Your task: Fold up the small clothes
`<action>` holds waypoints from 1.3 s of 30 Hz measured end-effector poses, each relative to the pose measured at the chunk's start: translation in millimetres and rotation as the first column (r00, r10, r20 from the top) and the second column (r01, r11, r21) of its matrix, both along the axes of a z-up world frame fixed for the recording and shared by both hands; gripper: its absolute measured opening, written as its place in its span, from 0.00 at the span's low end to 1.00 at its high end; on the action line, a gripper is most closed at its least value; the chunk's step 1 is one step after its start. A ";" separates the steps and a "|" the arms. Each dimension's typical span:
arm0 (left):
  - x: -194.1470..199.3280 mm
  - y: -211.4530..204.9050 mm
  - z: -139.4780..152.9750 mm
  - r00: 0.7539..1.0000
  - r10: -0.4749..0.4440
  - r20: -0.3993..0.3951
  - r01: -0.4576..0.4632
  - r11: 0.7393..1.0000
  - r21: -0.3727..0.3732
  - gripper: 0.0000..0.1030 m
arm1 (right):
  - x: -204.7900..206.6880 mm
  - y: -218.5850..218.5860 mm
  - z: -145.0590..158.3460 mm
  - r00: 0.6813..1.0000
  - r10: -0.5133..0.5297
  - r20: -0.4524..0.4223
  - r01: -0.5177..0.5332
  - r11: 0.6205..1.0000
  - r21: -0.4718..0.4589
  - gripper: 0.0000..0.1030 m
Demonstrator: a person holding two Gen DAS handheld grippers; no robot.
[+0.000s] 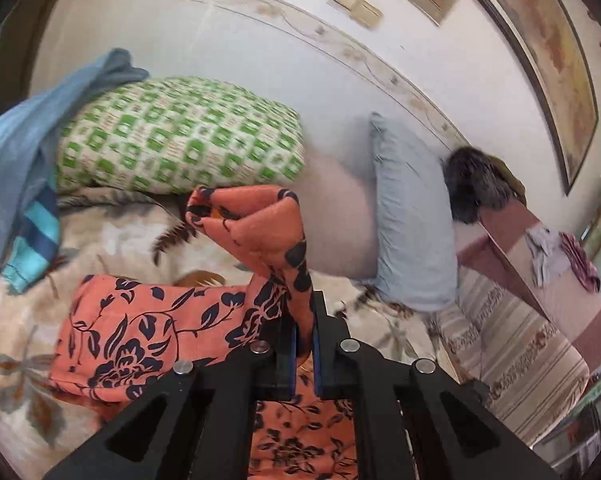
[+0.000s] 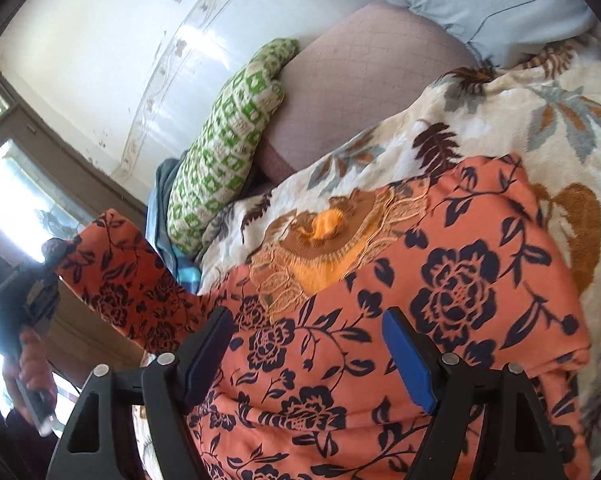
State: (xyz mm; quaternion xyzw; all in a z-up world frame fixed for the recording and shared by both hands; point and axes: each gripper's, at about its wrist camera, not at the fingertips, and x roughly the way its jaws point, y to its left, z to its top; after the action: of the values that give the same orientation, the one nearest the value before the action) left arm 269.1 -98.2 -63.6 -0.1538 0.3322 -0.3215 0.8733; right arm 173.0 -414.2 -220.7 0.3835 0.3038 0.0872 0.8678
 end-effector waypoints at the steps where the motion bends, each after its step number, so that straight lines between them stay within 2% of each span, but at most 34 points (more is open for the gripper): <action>1: -5.0 -23.6 -10.0 0.999 -0.032 -0.011 0.032 0.999 0.003 0.06 | -2.9 -15.9 1.1 1.000 -0.030 0.003 0.030 0.999 0.028 0.78; 4: -14.0 -92.4 -51.6 0.992 -0.086 -0.092 0.093 0.993 0.067 0.06 | -11.7 -50.8 2.5 0.995 -0.102 0.015 0.100 0.989 0.104 0.78; 5: -15.8 -111.9 -69.0 0.986 -0.095 -0.136 0.107 0.990 0.087 0.09 | -14.8 -59.8 2.8 0.992 -0.123 0.018 0.120 0.986 0.119 0.78; 6: -17.2 -129.5 -87.4 0.973 -0.131 -0.192 0.151 0.984 0.092 0.15 | -18.2 -71.2 2.8 0.989 -0.148 0.019 0.144 0.980 0.134 0.78; 7: -18.7 -143.9 -105.7 0.950 -0.175 -0.259 0.206 0.974 0.097 0.33 | -22.0 -69.5 0.4 0.987 -0.162 0.018 0.158 0.977 0.143 0.78; 8: -22.0 -156.8 -121.8 0.926 -0.196 -0.322 0.246 0.962 0.123 0.47 | -23.5 -73.8 -1.1 0.985 -0.174 0.015 0.170 0.973 0.155 0.78; 10: -33.9 -163.5 -138.1 0.908 -0.209 -0.364 0.280 0.947 0.155 0.48 | -27.1 -83.9 -1.8 0.981 -0.193 0.006 0.189 0.966 0.177 0.78; 12: -40.8 -149.1 -134.2 0.922 -0.206 -0.328 0.270 0.949 0.165 0.48 | -27.2 -76.8 -3.7 0.979 -0.202 -0.001 0.199 0.965 0.170 0.78; 14: -42.0 -120.5 -119.4 0.949 -0.169 -0.264 0.218 0.962 0.166 0.58 | -24.2 -69.0 -3.0 0.980 -0.199 0.000 0.197 0.969 0.152 0.78; 17: -28.7 -59.8 -96.1 0.992 -0.006 -0.127 0.034 0.974 0.223 0.69 | -20.7 -57.3 1.3 0.986 -0.169 -0.004 0.168 0.979 0.119 0.78; 18: -23.0 -39.2 -90.7 0.995 0.068 -0.078 -0.045 0.964 0.262 0.70 | -17.4 -53.4 1.6 0.988 -0.154 -0.020 0.155 0.983 0.098 0.78; 19: -13.9 -21.6 -87.8 0.989 0.145 -0.031 -0.128 0.942 0.311 0.71 | -13.3 -49.8 -0.4 0.991 -0.131 -0.040 0.134 0.988 0.081 0.78; 21: -1.5 19.1 -86.7 0.956 0.291 0.036 -0.282 0.879 0.386 0.71 | -6.1 -36.1 -10.5 0.991 -0.084 -0.099 0.089 0.995 0.039 0.78; 22: 4.6 39.7 -89.4 0.934 0.355 0.044 -0.343 0.853 0.395 0.71 | -2.8 -29.8 -16.8 0.989 -0.070 -0.133 0.073 0.997 0.019 0.78; 24: 12.9 79.5 -99.1 0.890 0.455 0.021 -0.431 0.827 0.361 0.71 | 2.1 -24.9 -24.9 0.980 -0.061 -0.187 0.059 0.998 -0.017 0.78; 27: 21.6 119.7 -127.1 0.849 0.523 -0.075 -0.487 0.830 0.273 0.71 | 7.6 -28.8 -35.2 0.969 -0.042 -0.242 0.034 0.999 -0.036 0.78; 30: 30.9 126.5 -157.3 0.844 0.510 -0.169 -0.464 0.851 0.247 0.71 | 15.6 -28.6 -48.5 0.952 -0.024 -0.306 0.004 0.998 -0.066 0.78; 32: 39.0 116.7 -168.6 0.861 0.447 -0.244 -0.402 0.891 0.211 0.71 | 20.3 -18.4 -55.0 0.946 -0.013 -0.324 -0.027 0.993 -0.119 0.78; 34: 45.5 108.4 -175.6 0.877 0.398 -0.269 -0.357 0.915 0.188 0.71 | 23.4 -2.2 -51.1 0.949 -0.003 -0.317 -0.068 0.975 -0.213 0.67; 35: 48.4 104.4 -178.9 0.881 0.393 -0.264 -0.342 0.914 0.217 0.71 | 23.4 5.8 -49.6 0.948 0.013 -0.318 -0.094 0.967 -0.239 0.50; 36: 49.6 101.1 -182.6 0.881 0.400 -0.254 -0.341 0.907 0.249 0.69 | 24.2 14.2 -49.2 0.946 0.030 -0.324 -0.119 0.958 -0.260 0.22; 37: 49.3 99.7 -185.6 0.881 0.404 -0.247 -0.339 0.902 0.267 0.59 | 25.9 21.9 -50.1 0.943 0.049 -0.330 -0.145 0.951 -0.272 0.15; 38: 49.7 98.5 -187.8 0.882 0.396 -0.255 -0.327 0.905 0.273 0.46 | 26.5 28.2 -50.1 0.942 0.058 -0.331 -0.158 0.946 -0.283 0.11; 39: 49.8 98.9 -189.7 0.882 0.385 -0.270 -0.315 0.910 0.268 0.43 | 26.1 35.2 -47.7 0.945 0.053 -0.324 -0.160 0.935 -0.316 0.09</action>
State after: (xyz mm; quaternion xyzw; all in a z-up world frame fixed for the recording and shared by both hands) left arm 318.9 0.7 -253.3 -0.1654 0.4675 -0.0905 0.8636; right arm 199.2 -379.0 -268.4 0.2207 0.4671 0.0200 0.8560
